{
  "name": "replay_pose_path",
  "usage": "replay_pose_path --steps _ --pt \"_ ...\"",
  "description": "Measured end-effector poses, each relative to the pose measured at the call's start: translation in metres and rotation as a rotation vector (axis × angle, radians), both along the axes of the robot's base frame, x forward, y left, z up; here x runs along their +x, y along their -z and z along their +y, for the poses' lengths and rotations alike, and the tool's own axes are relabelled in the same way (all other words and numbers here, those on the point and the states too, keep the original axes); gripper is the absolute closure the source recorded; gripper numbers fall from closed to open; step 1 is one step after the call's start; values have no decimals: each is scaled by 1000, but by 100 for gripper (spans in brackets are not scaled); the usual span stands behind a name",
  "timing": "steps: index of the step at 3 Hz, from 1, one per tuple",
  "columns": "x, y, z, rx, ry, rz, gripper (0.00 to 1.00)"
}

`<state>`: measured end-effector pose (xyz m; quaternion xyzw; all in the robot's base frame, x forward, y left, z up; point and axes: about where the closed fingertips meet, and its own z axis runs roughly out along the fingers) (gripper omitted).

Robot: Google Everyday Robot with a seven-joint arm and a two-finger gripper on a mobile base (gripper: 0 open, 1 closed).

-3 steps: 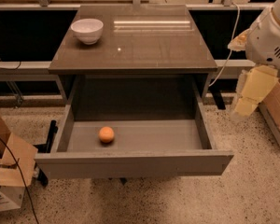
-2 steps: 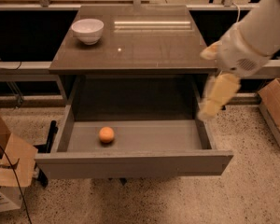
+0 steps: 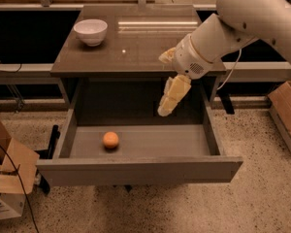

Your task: Pick orange from top drawer and place on counter

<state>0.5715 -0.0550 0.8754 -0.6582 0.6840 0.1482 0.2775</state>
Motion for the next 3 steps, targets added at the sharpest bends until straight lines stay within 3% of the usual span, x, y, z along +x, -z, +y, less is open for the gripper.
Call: replay_pose_path --steps 1,2,3 --pt "0 17 5 10 -16 33 0" --pt "6 39 26 42 -18 20 0" --pt "25 82 73 138 -34 13 0"
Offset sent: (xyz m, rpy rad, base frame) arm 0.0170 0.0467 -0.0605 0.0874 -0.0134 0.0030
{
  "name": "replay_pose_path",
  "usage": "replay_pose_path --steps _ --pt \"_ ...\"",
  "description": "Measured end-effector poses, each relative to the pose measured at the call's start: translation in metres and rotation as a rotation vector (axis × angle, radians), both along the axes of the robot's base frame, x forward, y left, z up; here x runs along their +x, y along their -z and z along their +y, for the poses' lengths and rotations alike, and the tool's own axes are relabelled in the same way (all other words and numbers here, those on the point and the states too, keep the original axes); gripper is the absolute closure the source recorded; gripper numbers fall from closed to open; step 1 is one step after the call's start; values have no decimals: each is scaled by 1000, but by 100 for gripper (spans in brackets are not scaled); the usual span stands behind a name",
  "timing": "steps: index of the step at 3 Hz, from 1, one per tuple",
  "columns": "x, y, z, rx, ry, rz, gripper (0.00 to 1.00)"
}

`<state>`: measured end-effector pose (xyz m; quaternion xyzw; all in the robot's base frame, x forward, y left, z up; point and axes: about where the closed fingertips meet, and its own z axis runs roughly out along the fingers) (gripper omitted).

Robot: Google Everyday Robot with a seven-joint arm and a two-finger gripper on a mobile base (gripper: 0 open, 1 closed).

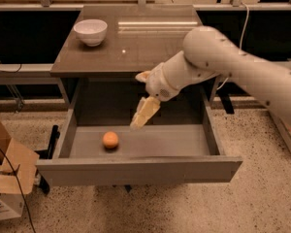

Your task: Pick orange from top drawer and place on counter

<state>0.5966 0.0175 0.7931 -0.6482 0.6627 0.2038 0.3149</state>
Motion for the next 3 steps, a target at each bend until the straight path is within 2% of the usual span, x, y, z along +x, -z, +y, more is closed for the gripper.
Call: replay_pose_path --steps 1,3 --pt "13 32 30 79 -2 22 0" --pt "8 95 95 225 -30 123 0"
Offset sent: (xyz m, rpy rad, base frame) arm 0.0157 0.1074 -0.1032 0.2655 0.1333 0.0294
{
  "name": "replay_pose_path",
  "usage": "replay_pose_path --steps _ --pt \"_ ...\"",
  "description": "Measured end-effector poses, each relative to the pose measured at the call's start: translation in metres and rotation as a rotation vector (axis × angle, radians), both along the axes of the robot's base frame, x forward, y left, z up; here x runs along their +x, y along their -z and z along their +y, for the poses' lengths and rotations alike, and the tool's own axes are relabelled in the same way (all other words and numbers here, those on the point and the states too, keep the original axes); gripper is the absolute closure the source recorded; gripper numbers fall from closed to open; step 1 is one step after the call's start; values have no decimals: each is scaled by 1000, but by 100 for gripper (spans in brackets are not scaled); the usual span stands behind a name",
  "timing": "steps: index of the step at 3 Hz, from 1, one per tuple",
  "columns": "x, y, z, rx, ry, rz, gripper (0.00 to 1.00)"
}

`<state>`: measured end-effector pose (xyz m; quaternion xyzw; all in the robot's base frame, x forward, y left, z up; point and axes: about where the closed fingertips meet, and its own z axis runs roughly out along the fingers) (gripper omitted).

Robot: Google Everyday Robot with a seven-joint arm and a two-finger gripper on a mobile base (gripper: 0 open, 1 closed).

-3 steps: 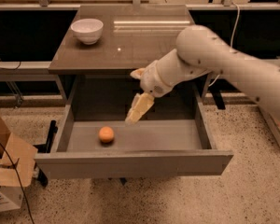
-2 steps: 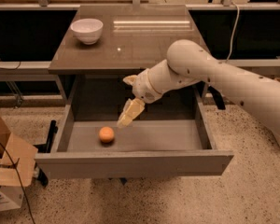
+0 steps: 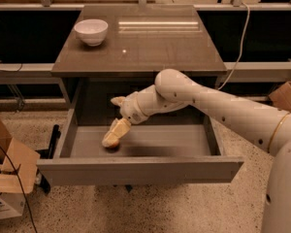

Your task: Pick orange from top drawer and place on counter

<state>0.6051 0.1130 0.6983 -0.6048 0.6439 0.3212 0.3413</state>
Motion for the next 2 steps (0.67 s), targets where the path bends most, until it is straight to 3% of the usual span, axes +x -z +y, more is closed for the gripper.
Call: replay_pose_path --steps 2 --pt "-27 48 36 43 -45 99 0"
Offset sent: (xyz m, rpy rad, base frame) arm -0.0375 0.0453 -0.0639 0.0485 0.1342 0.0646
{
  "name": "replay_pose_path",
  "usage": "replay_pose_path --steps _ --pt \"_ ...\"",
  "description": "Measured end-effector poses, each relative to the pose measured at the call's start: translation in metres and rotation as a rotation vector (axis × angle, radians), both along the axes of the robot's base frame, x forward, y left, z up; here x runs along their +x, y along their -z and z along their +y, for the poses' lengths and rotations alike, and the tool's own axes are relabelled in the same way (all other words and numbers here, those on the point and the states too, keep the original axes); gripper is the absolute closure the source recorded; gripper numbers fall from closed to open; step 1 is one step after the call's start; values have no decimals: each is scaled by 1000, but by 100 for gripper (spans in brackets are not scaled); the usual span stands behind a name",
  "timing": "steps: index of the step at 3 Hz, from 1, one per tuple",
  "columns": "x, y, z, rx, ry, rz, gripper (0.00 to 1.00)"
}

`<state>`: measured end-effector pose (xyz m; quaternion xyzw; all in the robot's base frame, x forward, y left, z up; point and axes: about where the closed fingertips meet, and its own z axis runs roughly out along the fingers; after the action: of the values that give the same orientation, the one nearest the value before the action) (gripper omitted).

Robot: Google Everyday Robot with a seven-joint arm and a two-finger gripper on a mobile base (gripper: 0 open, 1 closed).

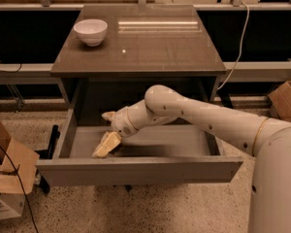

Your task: Pick orange from top drawer and place on counter

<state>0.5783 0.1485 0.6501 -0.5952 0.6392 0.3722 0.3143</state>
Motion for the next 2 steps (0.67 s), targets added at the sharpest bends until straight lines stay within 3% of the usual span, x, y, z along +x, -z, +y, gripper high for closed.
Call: replay_pose_path --steps 2 --pt "-5 8 0 -5 2 19 0"
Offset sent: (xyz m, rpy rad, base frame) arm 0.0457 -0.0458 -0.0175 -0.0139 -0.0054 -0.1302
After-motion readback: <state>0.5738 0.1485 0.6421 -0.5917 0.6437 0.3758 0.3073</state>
